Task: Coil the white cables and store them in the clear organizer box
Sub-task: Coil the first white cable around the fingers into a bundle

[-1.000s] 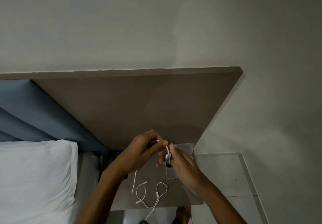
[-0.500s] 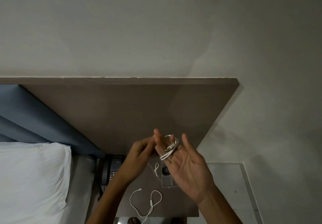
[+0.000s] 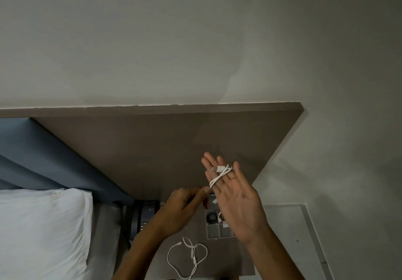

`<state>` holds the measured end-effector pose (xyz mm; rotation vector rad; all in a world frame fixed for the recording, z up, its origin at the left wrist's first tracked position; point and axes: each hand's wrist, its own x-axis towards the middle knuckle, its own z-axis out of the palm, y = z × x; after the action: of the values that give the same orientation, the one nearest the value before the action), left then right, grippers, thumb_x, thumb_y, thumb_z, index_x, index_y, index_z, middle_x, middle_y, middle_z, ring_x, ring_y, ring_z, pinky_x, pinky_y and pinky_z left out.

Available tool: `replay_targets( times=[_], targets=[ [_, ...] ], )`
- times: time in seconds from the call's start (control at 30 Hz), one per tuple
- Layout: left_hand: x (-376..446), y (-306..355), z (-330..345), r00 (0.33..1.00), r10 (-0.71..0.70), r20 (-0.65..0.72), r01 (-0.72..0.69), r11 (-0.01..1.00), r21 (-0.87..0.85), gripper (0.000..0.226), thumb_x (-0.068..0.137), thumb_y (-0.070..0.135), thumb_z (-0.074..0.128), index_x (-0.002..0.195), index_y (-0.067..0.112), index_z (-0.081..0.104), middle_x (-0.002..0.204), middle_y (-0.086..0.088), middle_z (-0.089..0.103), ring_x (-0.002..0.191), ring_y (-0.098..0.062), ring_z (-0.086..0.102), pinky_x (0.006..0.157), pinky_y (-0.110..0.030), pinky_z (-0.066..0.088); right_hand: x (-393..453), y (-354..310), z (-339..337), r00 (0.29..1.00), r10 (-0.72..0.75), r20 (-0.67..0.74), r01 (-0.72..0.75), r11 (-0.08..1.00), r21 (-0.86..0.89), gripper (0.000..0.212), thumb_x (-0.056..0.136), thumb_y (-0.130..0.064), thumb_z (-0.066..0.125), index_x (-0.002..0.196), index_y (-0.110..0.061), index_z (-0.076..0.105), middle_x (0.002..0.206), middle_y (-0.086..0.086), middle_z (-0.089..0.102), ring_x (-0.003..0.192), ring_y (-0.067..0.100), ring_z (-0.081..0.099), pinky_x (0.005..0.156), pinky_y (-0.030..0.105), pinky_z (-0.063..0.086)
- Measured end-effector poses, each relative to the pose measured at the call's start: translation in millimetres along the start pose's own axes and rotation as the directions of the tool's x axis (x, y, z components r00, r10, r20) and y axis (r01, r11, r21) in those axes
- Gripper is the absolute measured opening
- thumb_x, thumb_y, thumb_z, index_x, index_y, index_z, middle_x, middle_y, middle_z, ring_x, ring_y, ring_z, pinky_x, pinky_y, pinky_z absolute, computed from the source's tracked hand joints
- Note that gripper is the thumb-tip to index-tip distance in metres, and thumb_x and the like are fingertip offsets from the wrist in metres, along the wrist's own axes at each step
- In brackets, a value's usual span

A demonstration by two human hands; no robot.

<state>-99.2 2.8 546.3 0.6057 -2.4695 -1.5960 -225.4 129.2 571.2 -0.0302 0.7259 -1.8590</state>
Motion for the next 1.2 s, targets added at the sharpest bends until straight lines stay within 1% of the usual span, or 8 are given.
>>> replay_targets(
  times=[0.23, 0.4, 0.5, 0.6, 0.73, 0.87, 1.0, 1.2],
  targets=[
    [-4, 3, -21, 0.988, -0.004, 0.157, -0.022, 0.987, 0.158, 0.033, 0.106, 0.045, 0.054, 0.090, 0.022, 0.070, 0.061, 0.014, 0.048, 0.057, -0.002, 0.044, 0.057, -0.015, 0.037, 10, 14, -18, 0.997, -0.023, 0.068, 0.059, 0.801, -0.596, 0.074, 0.103, -0.066, 0.018, 0.161, -0.026, 0.042, 0.165, -0.014, 0.046, 0.157, -0.001, 0.030, 0.133, 0.034, 0.011],
    [0, 24, -51, 0.987, 0.055, 0.152, -0.068, 0.994, 0.083, 0.027, 0.102, 0.043, 0.064, 0.090, 0.020, 0.069, 0.078, 0.009, 0.071, 0.074, -0.008, 0.067, 0.074, -0.034, 0.058, 18, 7, -18, 0.990, 0.133, 0.039, -0.070, 0.723, -0.688, 0.087, 0.104, -0.065, 0.019, 0.145, 0.002, 0.057, 0.145, 0.021, 0.065, 0.144, 0.025, 0.054, 0.103, 0.010, 0.047],
    [6, 32, -63, 0.990, 0.074, 0.120, -0.080, 0.996, 0.047, 0.036, 0.099, 0.056, 0.063, 0.092, 0.022, 0.068, 0.079, -0.001, 0.076, 0.072, -0.022, 0.073, 0.069, -0.044, 0.061, 9, 7, -15, 0.960, 0.261, 0.103, -0.129, 0.737, -0.663, 0.087, 0.102, -0.071, 0.014, 0.143, -0.012, 0.063, 0.134, 0.016, 0.072, 0.137, 0.025, 0.063, 0.121, 0.032, 0.034],
    [14, 31, -65, 0.995, 0.098, 0.016, -0.100, 0.989, 0.112, 0.047, 0.089, 0.072, 0.062, 0.088, 0.025, 0.066, 0.076, -0.002, 0.069, 0.064, -0.007, 0.064, 0.061, -0.037, 0.054, 3, 9, -14, 0.925, 0.327, 0.195, -0.175, 0.820, -0.545, 0.088, 0.097, -0.080, 0.030, 0.122, -0.004, 0.067, 0.106, 0.020, 0.072, 0.114, 0.036, 0.069, 0.113, 0.046, 0.040],
    [23, 18, -59, 0.995, 0.081, -0.058, -0.083, 0.996, -0.030, 0.050, 0.089, 0.067, 0.068, 0.083, 0.017, 0.066, 0.076, -0.019, 0.062, 0.065, -0.031, 0.057, 0.062, -0.044, 0.049, 0, 9, -11, 0.904, 0.284, 0.319, -0.261, 0.958, -0.115, 0.081, 0.096, -0.072, 0.055, 0.117, 0.006, 0.062, 0.098, 0.024, 0.072, 0.106, 0.040, 0.068, 0.114, 0.052, 0.042],
    [25, 9, -41, 0.999, 0.032, -0.038, -0.040, 0.972, -0.232, 0.060, 0.094, 0.063, 0.064, 0.075, 0.006, 0.065, 0.073, -0.031, 0.054, 0.065, -0.023, 0.049, 0.064, -0.042, 0.043, -3, 7, -6, 0.929, 0.178, 0.326, -0.250, 0.948, 0.195, 0.075, 0.099, -0.064, 0.058, 0.119, 0.008, 0.061, 0.105, 0.026, 0.072, 0.108, 0.036, 0.071, 0.128, 0.048, 0.027],
    [18, 2, -23, 1.000, -0.009, 0.000, 0.008, 0.954, -0.300, 0.061, 0.102, 0.058, 0.050, 0.074, 0.006, 0.065, 0.065, -0.017, 0.053, 0.062, -0.016, 0.044, 0.062, -0.029, 0.039, -4, 2, 1, 0.950, 0.074, 0.303, -0.179, 0.924, 0.337, 0.086, 0.100, -0.063, 0.061, 0.150, 0.003, 0.034, 0.150, 0.028, 0.057, 0.148, 0.041, 0.048, 0.132, 0.047, 0.023],
    [6, 1, -15, 0.997, -0.060, 0.038, 0.064, 0.993, -0.099, 0.055, 0.108, 0.055, 0.040, 0.078, 0.021, 0.071, 0.065, -0.030, 0.046, 0.058, -0.038, 0.042, 0.060, -0.036, 0.040, 8, 2, 2, 0.978, -0.060, 0.199, 0.033, 0.990, 0.139, 0.092, 0.099, -0.062, 0.056, 0.164, -0.003, 0.026, 0.170, 0.019, 0.035, 0.160, 0.031, 0.030, 0.134, 0.045, 0.003]
  ],
)
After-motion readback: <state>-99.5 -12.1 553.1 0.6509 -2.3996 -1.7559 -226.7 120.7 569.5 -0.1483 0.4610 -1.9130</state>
